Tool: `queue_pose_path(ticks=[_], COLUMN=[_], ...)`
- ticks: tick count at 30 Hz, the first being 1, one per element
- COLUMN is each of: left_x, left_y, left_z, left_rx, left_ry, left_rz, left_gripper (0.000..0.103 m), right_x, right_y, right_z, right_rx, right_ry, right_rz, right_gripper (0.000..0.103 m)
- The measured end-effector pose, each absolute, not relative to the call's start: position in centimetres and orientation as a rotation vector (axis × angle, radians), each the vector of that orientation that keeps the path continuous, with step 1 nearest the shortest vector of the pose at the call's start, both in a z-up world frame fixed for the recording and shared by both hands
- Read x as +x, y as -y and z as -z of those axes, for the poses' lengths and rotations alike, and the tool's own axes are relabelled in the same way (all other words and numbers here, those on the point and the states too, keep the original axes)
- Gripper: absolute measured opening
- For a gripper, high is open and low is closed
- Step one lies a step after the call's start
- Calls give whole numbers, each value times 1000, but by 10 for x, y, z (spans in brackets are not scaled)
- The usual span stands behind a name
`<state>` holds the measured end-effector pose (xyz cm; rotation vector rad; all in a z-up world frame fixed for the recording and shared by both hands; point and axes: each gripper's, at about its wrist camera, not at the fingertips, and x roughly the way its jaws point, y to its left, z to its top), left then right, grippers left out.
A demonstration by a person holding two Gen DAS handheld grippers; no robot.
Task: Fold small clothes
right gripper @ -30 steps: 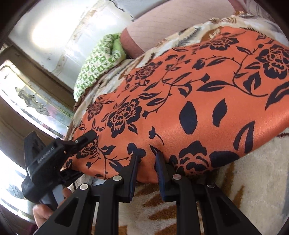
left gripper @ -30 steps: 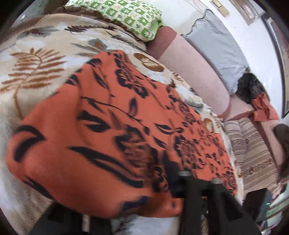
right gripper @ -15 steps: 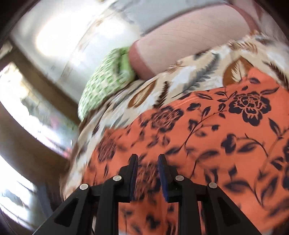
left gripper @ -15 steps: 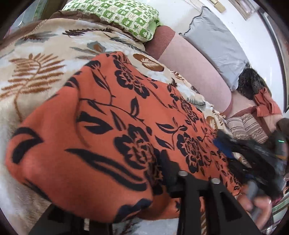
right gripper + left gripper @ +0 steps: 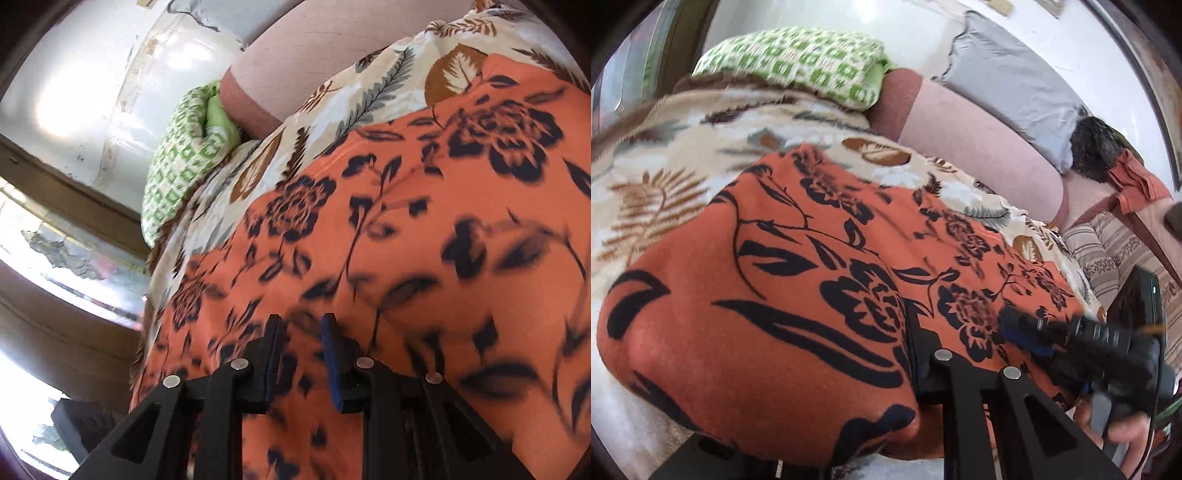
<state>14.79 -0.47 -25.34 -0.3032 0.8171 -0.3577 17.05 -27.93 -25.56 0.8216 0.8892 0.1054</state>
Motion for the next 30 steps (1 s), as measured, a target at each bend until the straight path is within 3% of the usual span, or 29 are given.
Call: queue_pose_path(ticks=[3, 12, 19, 25, 27, 29, 30], left_x=[145, 132, 123, 110, 105, 101, 100], left_y=[9, 57, 124, 237, 274, 305, 310], left_z=[242, 187, 153, 157, 175, 200, 206], left_rx=[-270, 3, 241, 515, 566, 591, 589], left_ry=[-807, -721, -676, -681, -710, -751, -761], left_rz=[377, 426, 478, 596, 639, 692, 711], left_gripper=[15, 15, 15, 16, 21, 40, 41], right_x=[149, 102, 70, 29, 19, 17, 14], right_y=[276, 328, 405, 469, 485, 495, 500], right_z=[257, 272, 234, 211, 212, 213, 213], right_rx=[807, 1121, 1226, 1224, 1238, 1243, 1234], right_ry=[-920, -1007, -714, -521, -496, -486, -486], right_rz=[-123, -230, -173, -21, 11, 29, 45], right_gripper=[26, 25, 27, 27, 27, 27, 27])
